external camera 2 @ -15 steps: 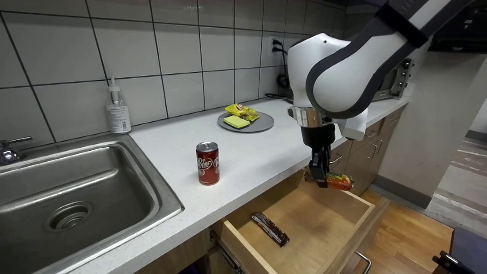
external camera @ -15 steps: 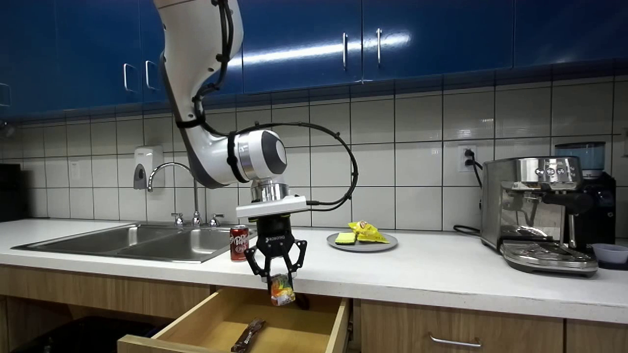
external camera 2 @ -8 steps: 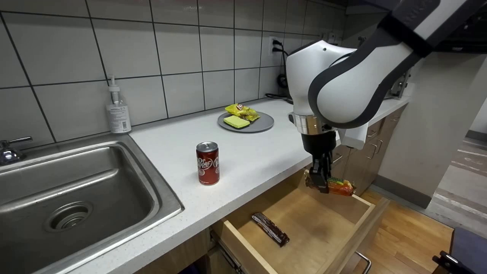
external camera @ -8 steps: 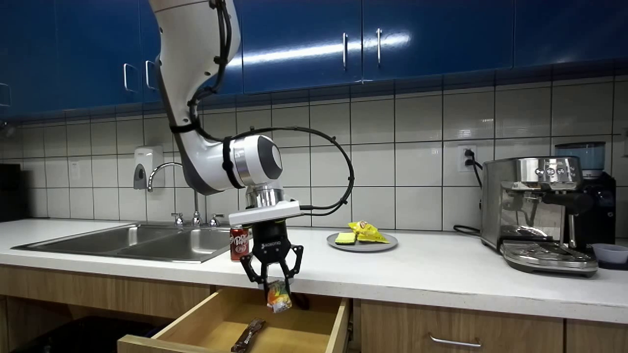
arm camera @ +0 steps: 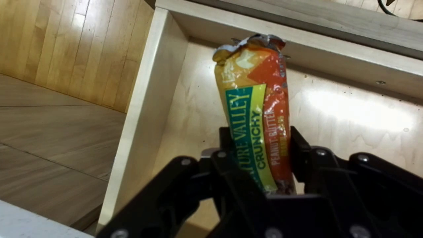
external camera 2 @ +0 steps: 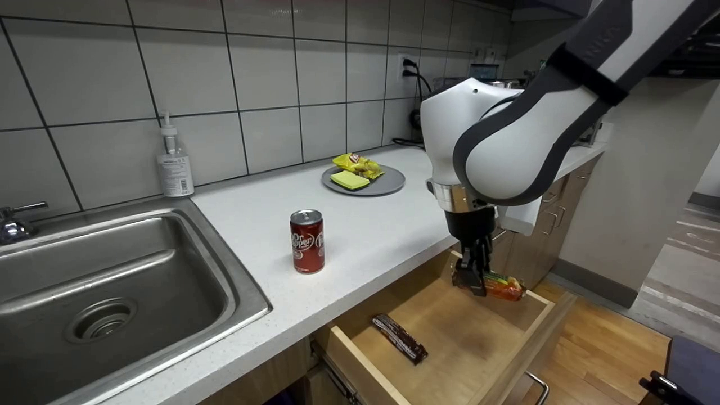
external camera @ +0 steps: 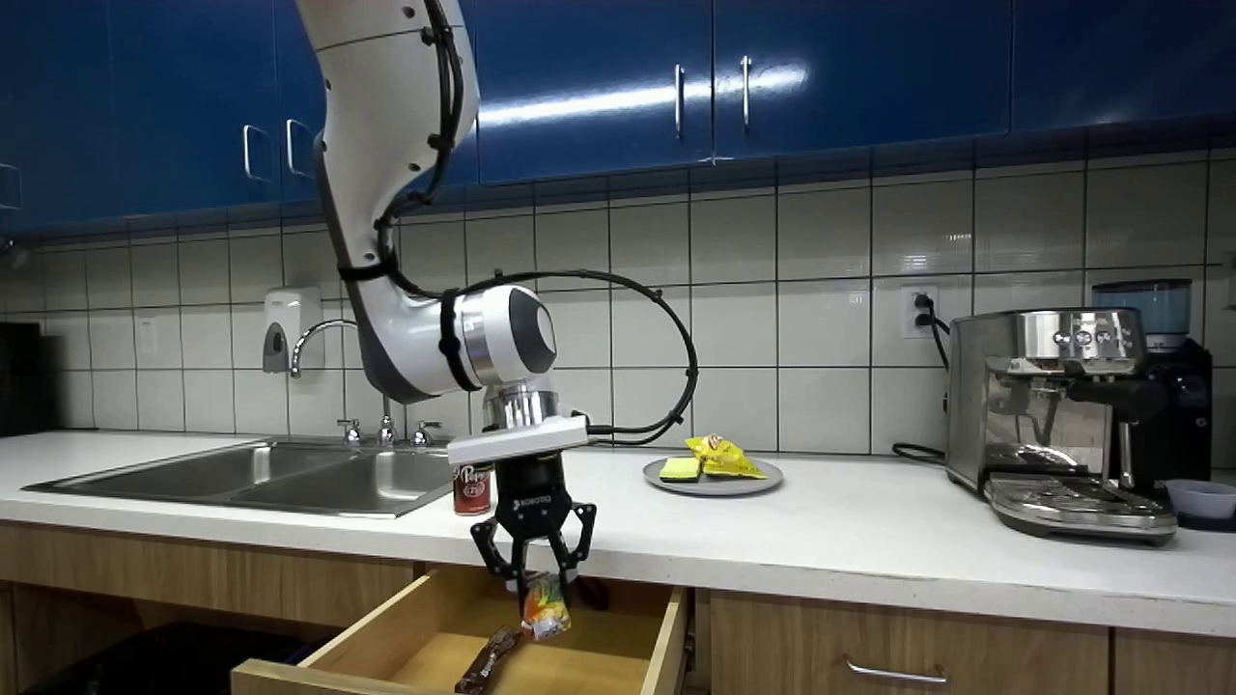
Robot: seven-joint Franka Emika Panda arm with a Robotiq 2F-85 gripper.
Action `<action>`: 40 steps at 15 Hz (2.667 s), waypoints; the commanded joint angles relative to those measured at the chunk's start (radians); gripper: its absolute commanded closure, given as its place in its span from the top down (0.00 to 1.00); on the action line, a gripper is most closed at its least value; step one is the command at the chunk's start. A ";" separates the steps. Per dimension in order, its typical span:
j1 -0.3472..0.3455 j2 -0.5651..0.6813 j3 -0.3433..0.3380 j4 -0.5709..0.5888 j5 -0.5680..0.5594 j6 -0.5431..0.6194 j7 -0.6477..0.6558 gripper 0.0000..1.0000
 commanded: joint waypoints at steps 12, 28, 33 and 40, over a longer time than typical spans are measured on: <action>0.035 0.150 -0.028 0.123 -0.003 0.034 0.101 0.17; 0.069 0.308 -0.053 0.257 0.020 0.031 0.205 0.17; 0.082 0.336 -0.063 0.281 0.018 0.025 0.231 0.24; 0.080 0.320 -0.066 0.272 0.029 0.039 0.249 1.00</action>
